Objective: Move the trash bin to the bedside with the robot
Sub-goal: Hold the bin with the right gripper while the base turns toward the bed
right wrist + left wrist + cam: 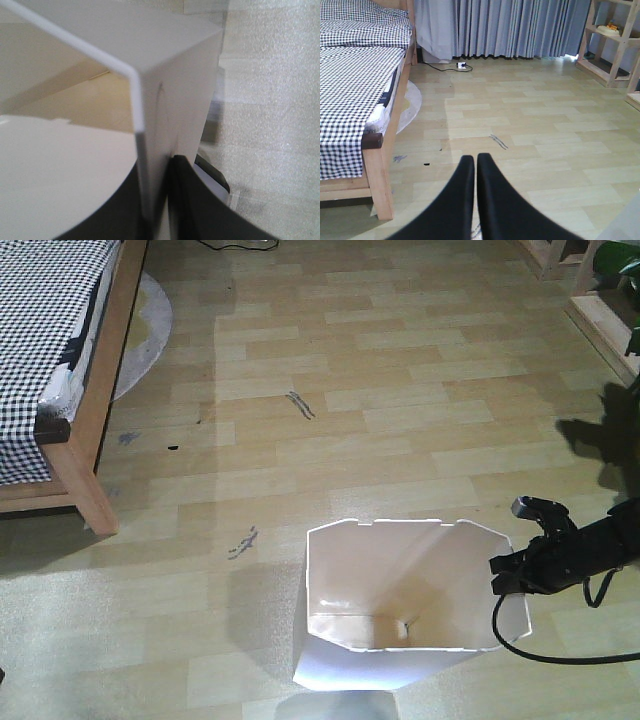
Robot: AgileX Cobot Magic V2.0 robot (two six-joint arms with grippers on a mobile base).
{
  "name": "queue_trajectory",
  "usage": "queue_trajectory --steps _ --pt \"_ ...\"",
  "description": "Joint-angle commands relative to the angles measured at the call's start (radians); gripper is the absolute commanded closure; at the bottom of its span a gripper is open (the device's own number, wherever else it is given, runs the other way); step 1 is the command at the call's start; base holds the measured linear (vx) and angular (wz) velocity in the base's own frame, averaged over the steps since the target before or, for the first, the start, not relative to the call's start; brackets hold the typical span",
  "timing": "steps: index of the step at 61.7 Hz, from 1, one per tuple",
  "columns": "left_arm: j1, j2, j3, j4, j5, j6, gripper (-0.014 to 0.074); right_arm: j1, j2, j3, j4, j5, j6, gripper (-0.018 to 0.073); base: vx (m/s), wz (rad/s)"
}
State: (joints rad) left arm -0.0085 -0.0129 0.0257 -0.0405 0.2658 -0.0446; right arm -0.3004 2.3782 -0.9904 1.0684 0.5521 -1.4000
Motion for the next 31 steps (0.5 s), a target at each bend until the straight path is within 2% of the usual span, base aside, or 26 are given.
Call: queue_trajectory --steps 1,31 --pt "-0.006 -0.014 0.019 -0.004 -0.069 -0.006 0.0602 -0.002 -0.072 -0.009 0.054 0.188 0.003 0.0564 0.20 0.00" --pt "-0.006 -0.014 0.019 -0.004 -0.069 -0.006 0.0602 -0.002 -0.072 -0.009 0.054 0.188 0.001 0.0564 0.19 0.03"
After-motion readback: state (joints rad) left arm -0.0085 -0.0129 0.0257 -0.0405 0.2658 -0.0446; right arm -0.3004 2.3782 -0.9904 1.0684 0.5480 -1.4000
